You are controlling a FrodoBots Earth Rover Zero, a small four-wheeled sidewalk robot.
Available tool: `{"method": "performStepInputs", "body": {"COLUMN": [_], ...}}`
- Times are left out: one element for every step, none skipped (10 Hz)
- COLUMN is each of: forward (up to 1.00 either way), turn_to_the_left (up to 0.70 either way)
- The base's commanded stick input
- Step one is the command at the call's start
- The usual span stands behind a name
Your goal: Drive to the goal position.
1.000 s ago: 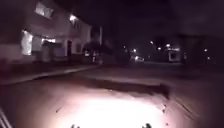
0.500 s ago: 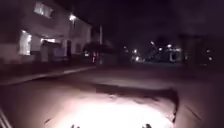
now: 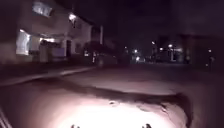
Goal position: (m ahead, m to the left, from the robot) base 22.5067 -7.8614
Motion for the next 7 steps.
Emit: {"method": "performStepInputs", "body": {"forward": [0.5, 0.5, 0.5, 0.5, 0.5, 0.5, 0.5], "turn_to_the_left": [0.0, 0.0, 0.0, 0.0, 0.0, 0.0, 0.0]}}
